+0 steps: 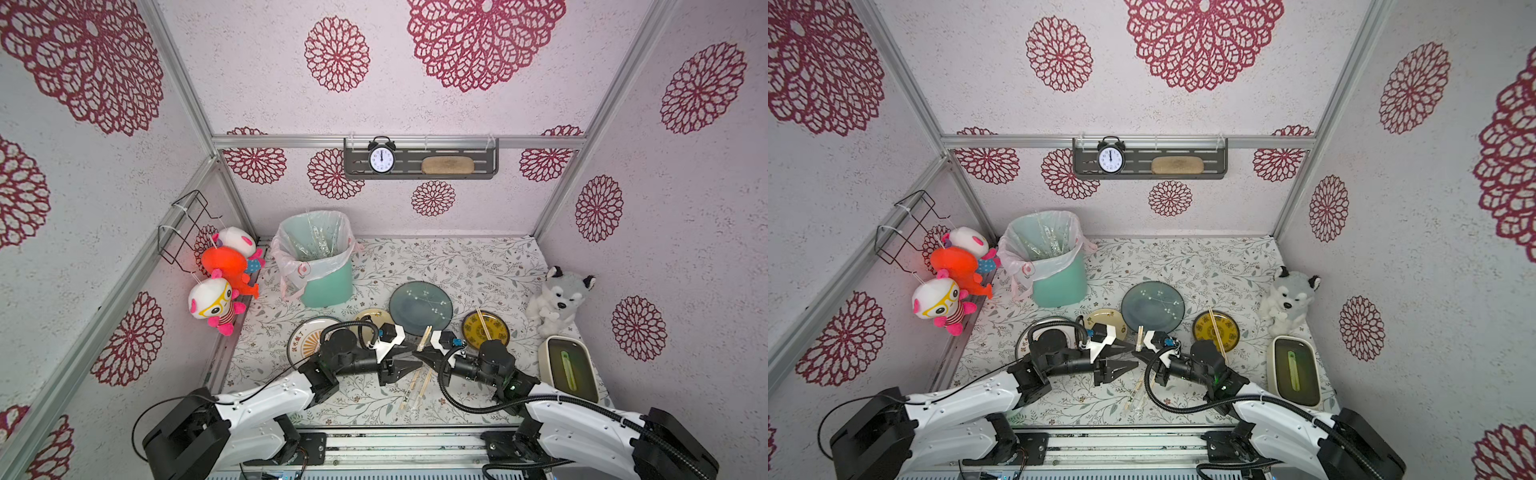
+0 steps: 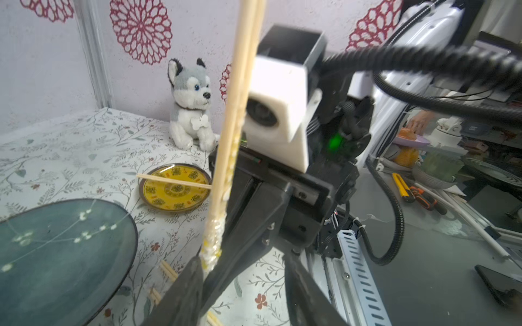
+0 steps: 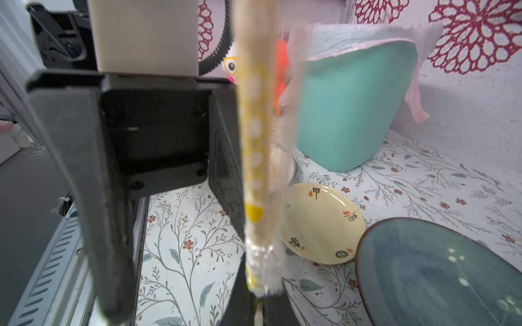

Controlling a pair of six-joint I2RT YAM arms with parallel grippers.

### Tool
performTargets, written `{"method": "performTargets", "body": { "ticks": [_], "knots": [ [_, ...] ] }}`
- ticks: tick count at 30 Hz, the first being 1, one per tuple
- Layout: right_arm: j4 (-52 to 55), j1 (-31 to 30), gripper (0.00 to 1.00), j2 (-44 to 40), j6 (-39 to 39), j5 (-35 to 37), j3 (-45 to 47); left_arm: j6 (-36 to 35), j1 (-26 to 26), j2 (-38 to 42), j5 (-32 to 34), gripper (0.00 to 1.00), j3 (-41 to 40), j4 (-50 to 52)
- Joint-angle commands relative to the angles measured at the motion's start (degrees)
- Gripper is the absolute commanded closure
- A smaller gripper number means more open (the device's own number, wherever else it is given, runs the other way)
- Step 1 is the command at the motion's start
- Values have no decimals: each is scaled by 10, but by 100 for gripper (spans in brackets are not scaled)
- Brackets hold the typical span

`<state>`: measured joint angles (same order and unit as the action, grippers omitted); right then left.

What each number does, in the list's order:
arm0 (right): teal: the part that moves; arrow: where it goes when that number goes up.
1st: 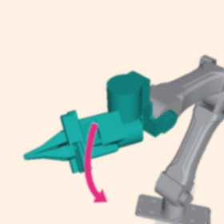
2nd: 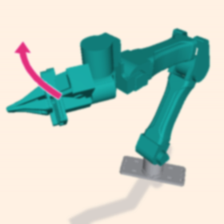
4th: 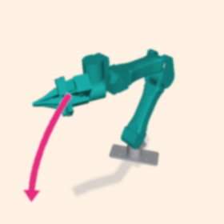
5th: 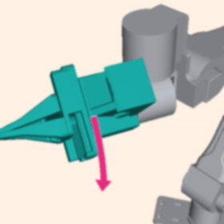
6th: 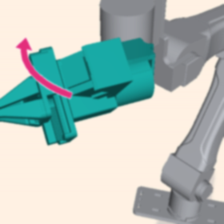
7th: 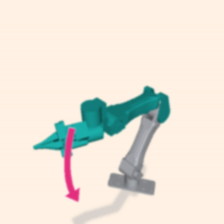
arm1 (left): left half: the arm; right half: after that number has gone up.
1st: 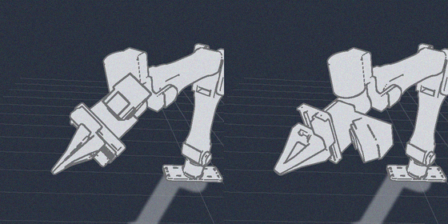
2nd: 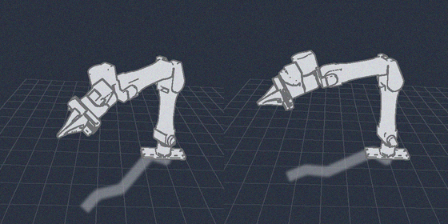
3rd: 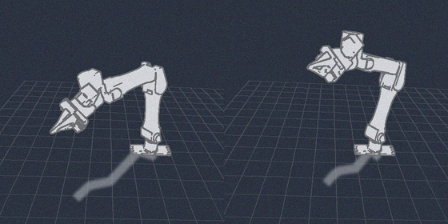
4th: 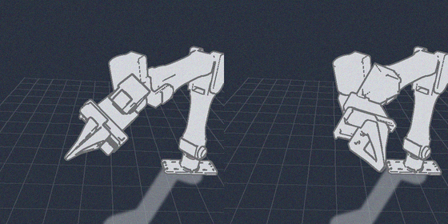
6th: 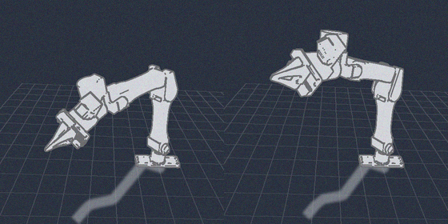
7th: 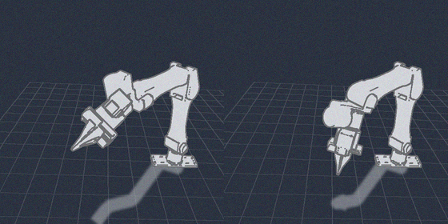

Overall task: Remove the packaging of disposable chopsticks
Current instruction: Remove the packet bag from the disposable chopsticks.

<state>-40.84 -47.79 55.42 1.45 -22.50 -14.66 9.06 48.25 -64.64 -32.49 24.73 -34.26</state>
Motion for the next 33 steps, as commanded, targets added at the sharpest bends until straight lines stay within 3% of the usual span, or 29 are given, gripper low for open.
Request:
{"method": "performTargets", "body": {
  "ticks": [1, 7, 14, 18, 21, 27, 31, 33],
  "knots": [
    [-71, 1, 100, -1, -17, 3, 10, -18, -29, 43, -34, 41, 25, 71],
    [-59, 1, 100, -17, -13, 0, 12, -19, -45, 62, -68, 33, 54, 75],
    [-51, 1, 100, -22, -13, -12, 9, -6, -45, -6, -115, 38, 107, 61],
    [-55, 1, 100, -20, -12, -9, 13, 2, -38, -11, -134, 46, 120, 49],
    [-55, 1, 100, -19, -13, -12, 12, -12, -37, -14, -124, 58, 129, 69],
    [-55, 1, 100, -15, -14, -17, 9, -11, -34, -41, -132, 66, 149, 71],
    [-53, 1, 100, -15, -14, -20, 8, -20, -31, -50, -129, 82, 155, 76],
    [-53, 1, 100, -16, -14, -20, 9, -20, -31, -54, -129, 85, 156, 75]
  ]
}}
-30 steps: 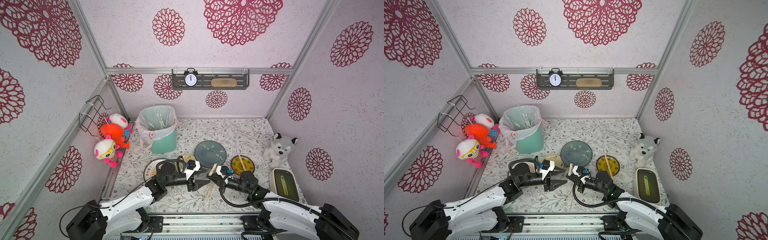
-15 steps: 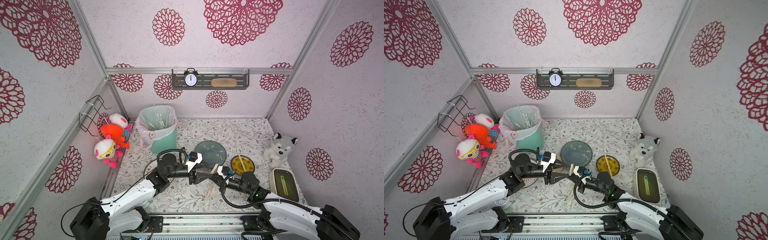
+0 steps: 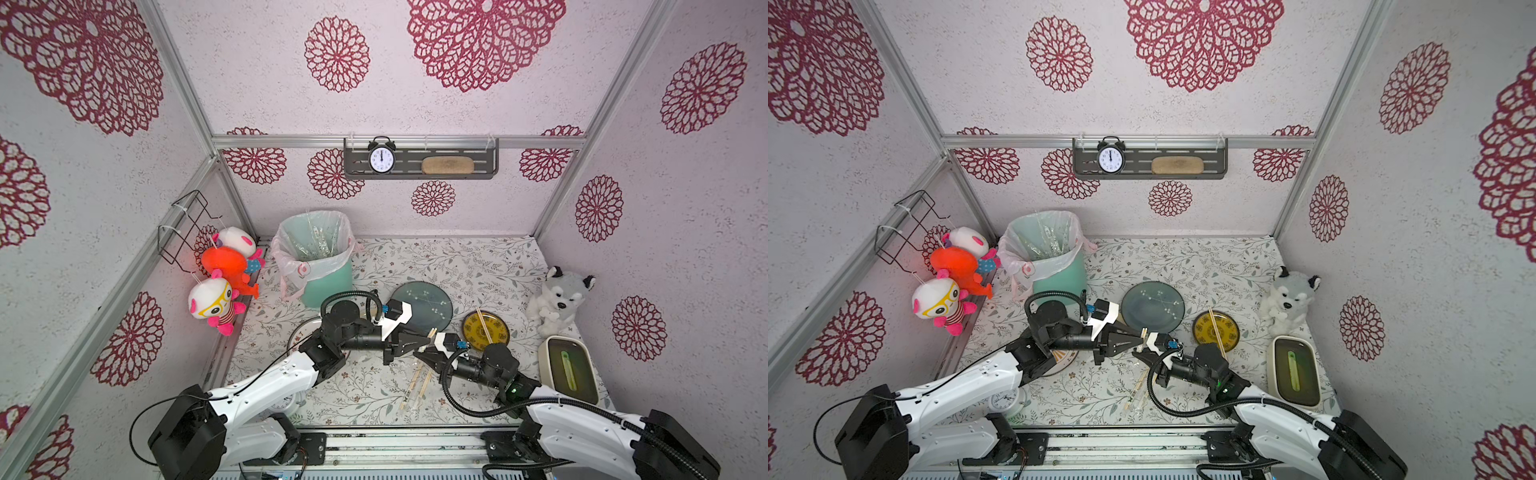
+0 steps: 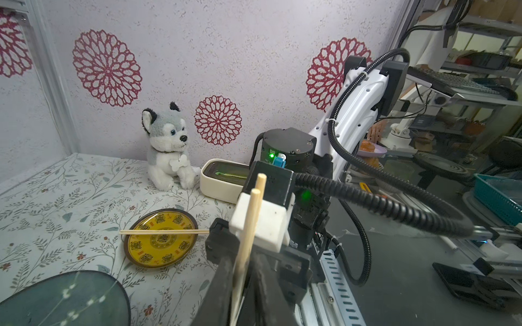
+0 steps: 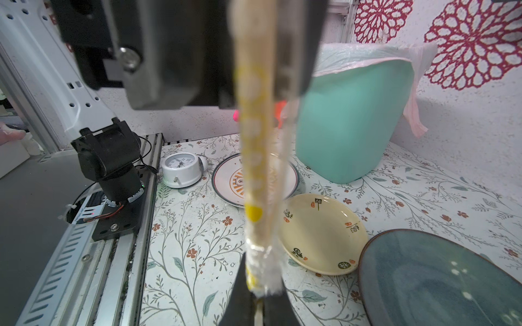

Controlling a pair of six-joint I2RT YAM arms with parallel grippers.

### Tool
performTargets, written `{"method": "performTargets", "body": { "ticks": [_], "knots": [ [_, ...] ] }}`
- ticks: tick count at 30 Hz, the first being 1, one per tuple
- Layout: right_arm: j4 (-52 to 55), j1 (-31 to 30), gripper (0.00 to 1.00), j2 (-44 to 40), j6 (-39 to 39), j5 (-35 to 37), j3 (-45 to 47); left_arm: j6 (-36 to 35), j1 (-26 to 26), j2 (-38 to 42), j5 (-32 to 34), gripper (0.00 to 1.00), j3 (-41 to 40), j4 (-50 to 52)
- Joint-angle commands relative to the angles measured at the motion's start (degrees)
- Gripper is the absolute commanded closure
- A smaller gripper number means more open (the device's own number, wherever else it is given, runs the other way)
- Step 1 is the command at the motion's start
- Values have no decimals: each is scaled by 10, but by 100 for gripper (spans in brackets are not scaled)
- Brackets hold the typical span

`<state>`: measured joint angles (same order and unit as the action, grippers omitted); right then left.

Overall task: Remove the packaging of disposable chopsticks
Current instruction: Remove the packet bag from the disposable chopsticks.

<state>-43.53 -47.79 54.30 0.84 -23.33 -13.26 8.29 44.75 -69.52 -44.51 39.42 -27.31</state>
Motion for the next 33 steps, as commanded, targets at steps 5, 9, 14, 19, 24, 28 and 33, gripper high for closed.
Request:
{"method": "performTargets", "body": {
  "ticks": [5, 9, 14, 19, 24, 28, 33],
  "knots": [
    [-29, 1, 100, 4, -8, -12, -5, -11, 5, -16, -16, 84, 14, 0],
    [-32, 1, 100, 12, -8, -13, -5, -9, 9, -21, -24, 87, 19, -4],
    [-31, 1, 100, 7, -8, -13, -5, -11, 17, -27, -23, 98, 14, -7],
    [-43, 1, 100, -14, -13, -13, 3, -14, 20, -32, 2, 100, -16, -8],
    [-28, 2, 100, -29, -13, -2, -9, -5, 25, -42, 19, 100, -57, -24],
    [-21, 6, 100, -30, -14, 7, -15, 2, 34, -48, 43, 100, -92, -47],
    [-28, 9, 100, -21, -25, 2, -24, 13, 40, -75, 62, 100, -124, -80]
  ]
}}
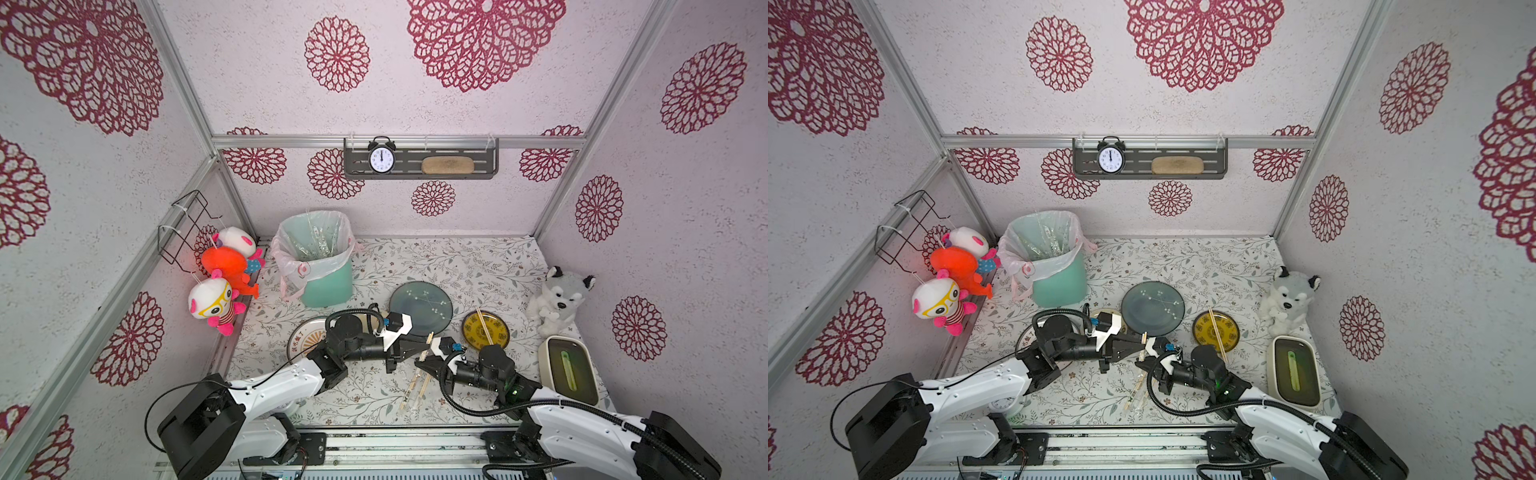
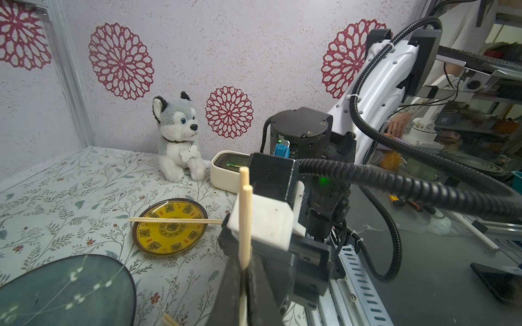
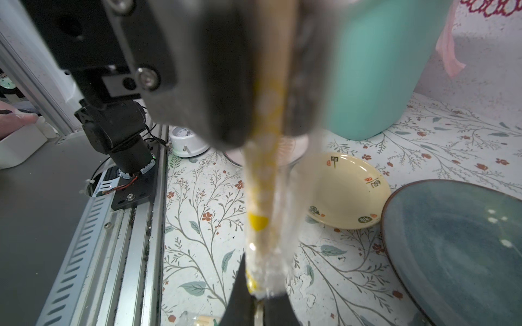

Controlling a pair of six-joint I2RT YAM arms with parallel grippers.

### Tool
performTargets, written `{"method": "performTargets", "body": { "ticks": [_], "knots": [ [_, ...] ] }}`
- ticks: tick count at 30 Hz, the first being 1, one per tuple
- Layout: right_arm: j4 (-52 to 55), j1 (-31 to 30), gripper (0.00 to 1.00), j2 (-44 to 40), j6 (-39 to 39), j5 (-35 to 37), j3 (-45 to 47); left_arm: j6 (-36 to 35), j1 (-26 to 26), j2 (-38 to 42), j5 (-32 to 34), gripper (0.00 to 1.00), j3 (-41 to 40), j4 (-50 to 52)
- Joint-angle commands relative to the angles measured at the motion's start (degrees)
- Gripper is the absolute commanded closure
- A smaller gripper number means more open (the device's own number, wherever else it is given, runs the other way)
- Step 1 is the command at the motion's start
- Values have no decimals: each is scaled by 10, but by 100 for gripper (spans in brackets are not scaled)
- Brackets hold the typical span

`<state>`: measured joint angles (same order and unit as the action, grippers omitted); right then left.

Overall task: Remove the packaging of disposable chopsticks
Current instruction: Remove the packet bag from the disposable chopsticks.

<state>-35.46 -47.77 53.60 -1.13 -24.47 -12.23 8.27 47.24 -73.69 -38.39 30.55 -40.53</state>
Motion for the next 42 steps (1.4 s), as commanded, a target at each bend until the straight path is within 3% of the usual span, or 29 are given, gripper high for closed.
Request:
{"method": "performTargets", "body": {
  "ticks": [1, 15, 22, 32, 36, 39, 42],
  "knots": [
    [-112, 10, 100, -10, -8, 12, -37, 14, 17, -40, 4, 100, -39, 48],
    [-116, 17, 100, 31, -11, 19, -58, 12, 35, -40, 48, 96, -106, 22],
    [-112, 18, 100, 48, -11, 17, -71, 30, 52, -104, 47, 94, -117, -42],
    [-97, 19, 100, 35, -11, 17, -77, 27, 65, -109, 66, 88, -126, -42],
    [-97, 19, 100, 37, -12, 14, -78, 33, 72, -137, 59, 91, -120, -66],
    [-101, 19, 100, 35, -15, 14, -71, 33, 73, -139, 67, 98, -121, -68],
    [-95, 20, 100, 29, -15, 21, -64, 35, 73, -131, 53, 96, -124, -68]
  ]
}}
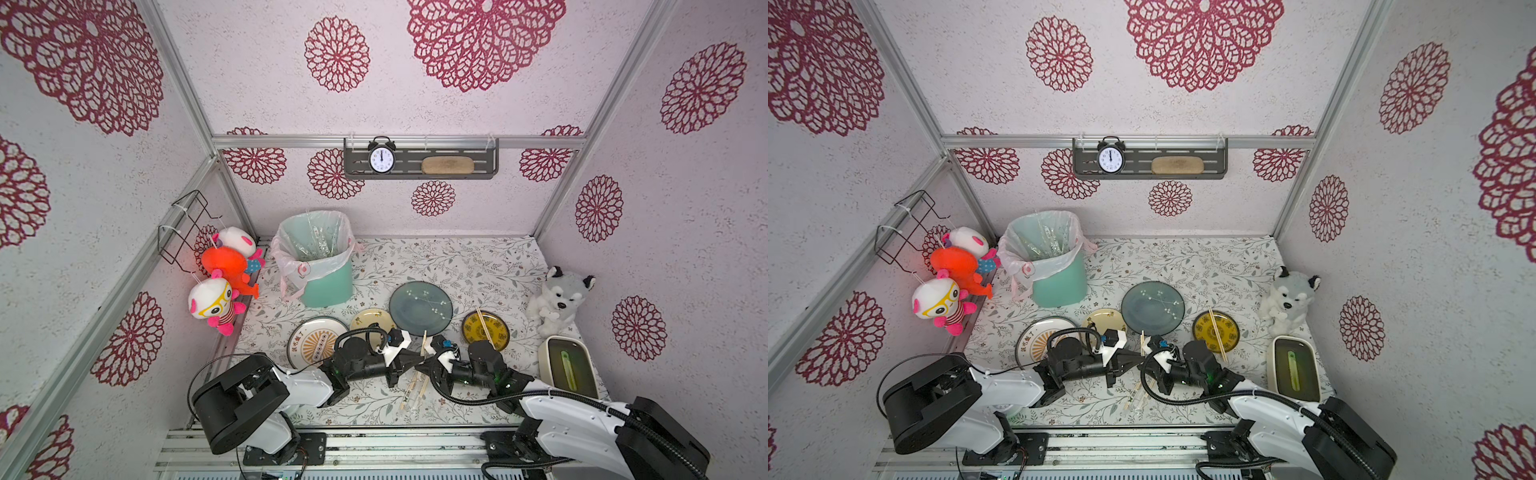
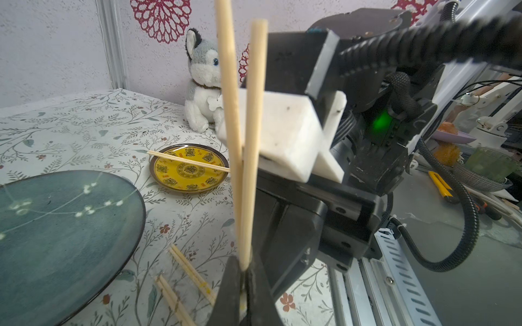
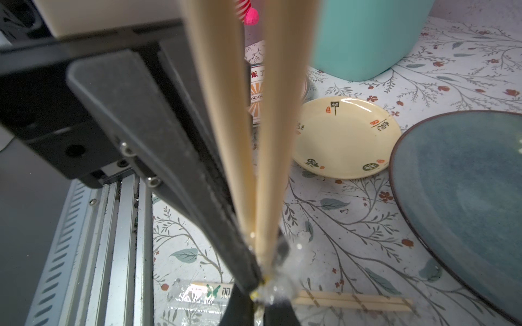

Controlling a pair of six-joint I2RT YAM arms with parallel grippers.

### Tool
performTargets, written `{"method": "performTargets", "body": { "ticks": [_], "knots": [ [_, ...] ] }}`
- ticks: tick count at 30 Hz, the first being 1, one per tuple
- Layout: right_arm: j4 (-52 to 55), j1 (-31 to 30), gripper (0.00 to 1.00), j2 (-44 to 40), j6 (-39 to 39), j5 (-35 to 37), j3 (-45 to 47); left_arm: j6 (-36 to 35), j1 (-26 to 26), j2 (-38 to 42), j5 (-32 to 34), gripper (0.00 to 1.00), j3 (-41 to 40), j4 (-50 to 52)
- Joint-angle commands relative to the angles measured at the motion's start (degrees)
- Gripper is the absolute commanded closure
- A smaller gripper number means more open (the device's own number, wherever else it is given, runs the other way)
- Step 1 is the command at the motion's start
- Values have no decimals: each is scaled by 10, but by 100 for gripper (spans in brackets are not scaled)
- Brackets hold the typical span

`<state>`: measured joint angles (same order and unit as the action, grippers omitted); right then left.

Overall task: Remove the packaging of disposable chopsticks
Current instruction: Remove the packet bag from the disposable chopsticks.

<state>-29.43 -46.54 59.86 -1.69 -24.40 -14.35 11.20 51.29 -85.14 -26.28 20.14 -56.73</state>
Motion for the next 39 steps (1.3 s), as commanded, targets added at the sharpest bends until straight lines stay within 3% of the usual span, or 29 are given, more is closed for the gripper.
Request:
{"method": "performTargets", "body": {
  "ticks": [1, 3, 6, 12, 14, 16, 21, 27, 33, 39],
  "knots": [
    [-153, 7, 100, -37, -9, 24, -42, 7, 32, -15, -74, 93, -22, 92],
    [-153, 7, 100, -40, -9, 23, -39, 11, 32, -13, -75, 88, -29, 74],
    [-152, 7, 100, -34, -14, 9, -36, 4, 31, -2, -69, 72, -20, 87],
    [-162, 2, 100, -25, -25, -19, -11, -18, 25, 25, -72, 80, 23, 145],
    [-162, 2, 100, -27, -25, -17, -4, -13, 10, 39, -98, 79, 25, 143],
    [-165, 2, 100, -29, -26, -10, 6, -1, -8, 57, -122, 59, 19, 130],
    [-164, 1, 100, -33, -23, -8, 8, -9, -23, 110, -141, 47, 35, 156],
    [-159, 2, 100, -42, -21, -27, 11, -9, -22, 74, -139, 51, 81, 172],
    [-164, 1, 100, -59, -20, -35, 25, 25, -35, 48, -125, 55, 71, 76],
    [-167, 1, 100, -61, -19, -38, 28, 41, -40, 42, -141, 78, 78, 61]
  ]
}}
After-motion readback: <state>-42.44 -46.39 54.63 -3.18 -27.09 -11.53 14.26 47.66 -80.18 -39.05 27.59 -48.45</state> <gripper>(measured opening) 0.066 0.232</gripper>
